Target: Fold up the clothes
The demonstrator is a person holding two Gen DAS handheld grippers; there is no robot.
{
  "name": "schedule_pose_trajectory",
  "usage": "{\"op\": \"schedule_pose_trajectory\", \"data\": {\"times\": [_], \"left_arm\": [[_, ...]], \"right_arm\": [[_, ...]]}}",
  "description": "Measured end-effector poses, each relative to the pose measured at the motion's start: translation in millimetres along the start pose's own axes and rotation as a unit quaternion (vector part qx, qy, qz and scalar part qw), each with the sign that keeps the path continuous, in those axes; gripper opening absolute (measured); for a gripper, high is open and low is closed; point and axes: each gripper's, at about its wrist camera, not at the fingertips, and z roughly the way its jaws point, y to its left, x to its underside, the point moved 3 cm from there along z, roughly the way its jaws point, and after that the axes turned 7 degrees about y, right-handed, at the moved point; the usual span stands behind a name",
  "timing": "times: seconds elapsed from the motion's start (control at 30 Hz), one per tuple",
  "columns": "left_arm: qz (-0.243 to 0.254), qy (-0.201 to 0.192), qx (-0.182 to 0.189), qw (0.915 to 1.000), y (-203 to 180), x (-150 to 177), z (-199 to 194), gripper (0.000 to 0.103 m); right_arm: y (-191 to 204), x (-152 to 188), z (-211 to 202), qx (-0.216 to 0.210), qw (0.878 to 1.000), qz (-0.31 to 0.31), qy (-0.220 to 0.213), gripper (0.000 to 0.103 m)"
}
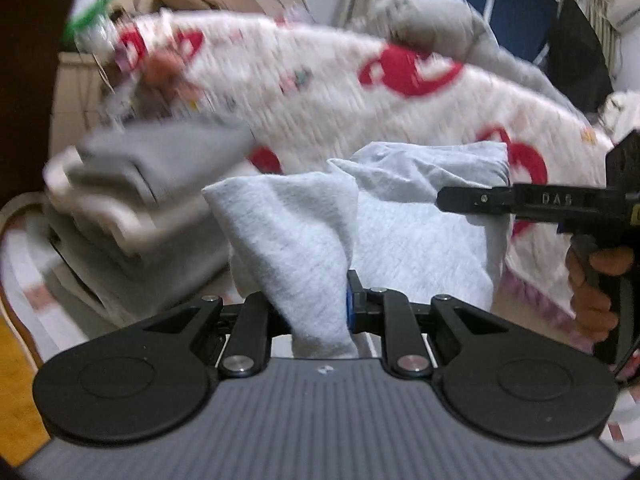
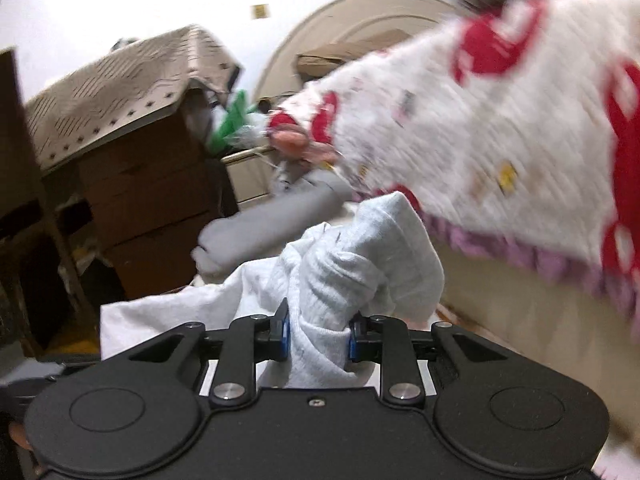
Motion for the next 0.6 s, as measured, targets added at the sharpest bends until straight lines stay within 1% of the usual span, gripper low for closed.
{"op": "schedule_pose_trajectory", "data": {"times": [0.13, 0.2, 0.23, 0.3, 0.33, 0.37, 0.4, 0.43, 0.5, 0.57, 0.6], "left_arm": [[-0.013, -0.027, -0.021, 0.9993, 15.5, -60.3, -14.8, 0.016], [-0.011, -0.037, -0.029, 0.9988, 27.9, -93.0, -18.5, 0.016], [-0.007, -0.041, -0.035, 0.9985, 34.4, -109.3, -19.5, 0.016], [0.015, -0.054, -0.05, 0.9972, 47.6, -139.3, -18.3, 0.016], [0.01, -0.06, -0.055, 0.9967, 56.8, -148.1, -15.2, 0.016], [0.004, -0.065, -0.059, 0.9961, 66.3, -156.5, -11.9, 0.016], [-0.001, -0.071, -0.063, 0.9955, 75.8, -164.9, -8.6, 0.016], [-0.009, -0.073, -0.072, 0.9947, 85.2, -169.3, -2.5, 0.016], [-0.004, -0.076, -0.096, 0.9925, 100.3, -175.0, 12.4, 0.016], [0.001, -0.071, -0.098, 0.9926, 113.7, -175.4, 27.5, 0.016], [0.004, -0.069, -0.099, 0.9927, 120.5, -175.6, 35.1, 0.016]], "right_arm": [[24.3, -80.7, 10.7, -0.015, 0.998, -0.049, 0.02, 0.028], [24.9, -121.2, 23.2, -0.022, 0.997, -0.055, 0.039, 0.028], [23.3, -141.0, 32.6, -0.026, 0.997, -0.048, 0.05, 0.028], [20.8, -174.2, 55.8, -0.027, 0.996, 0.013, 0.08, 0.028], [21.9, -186.5, 70.8, -0.023, 0.995, 0.027, 0.097, 0.028], [23.7, -197.7, 84.9, -0.019, 0.993, 0.035, 0.109, 0.028], [28.2, -203.7, 96.4, -0.017, 0.994, 0.01, 0.105, 0.028], [30.3, -207.5, 108.8, -0.025, 0.995, -0.009, 0.096, 0.028], [33.3, -214.2, 133.6, -0.043, 0.995, -0.042, 0.076, 0.028], [20.9, -212.1, 159.7, -0.072, 0.995, -0.029, 0.068, 0.028], [17.1, -212.0, 169.1, -0.077, 0.994, -0.034, 0.07, 0.028]]}}
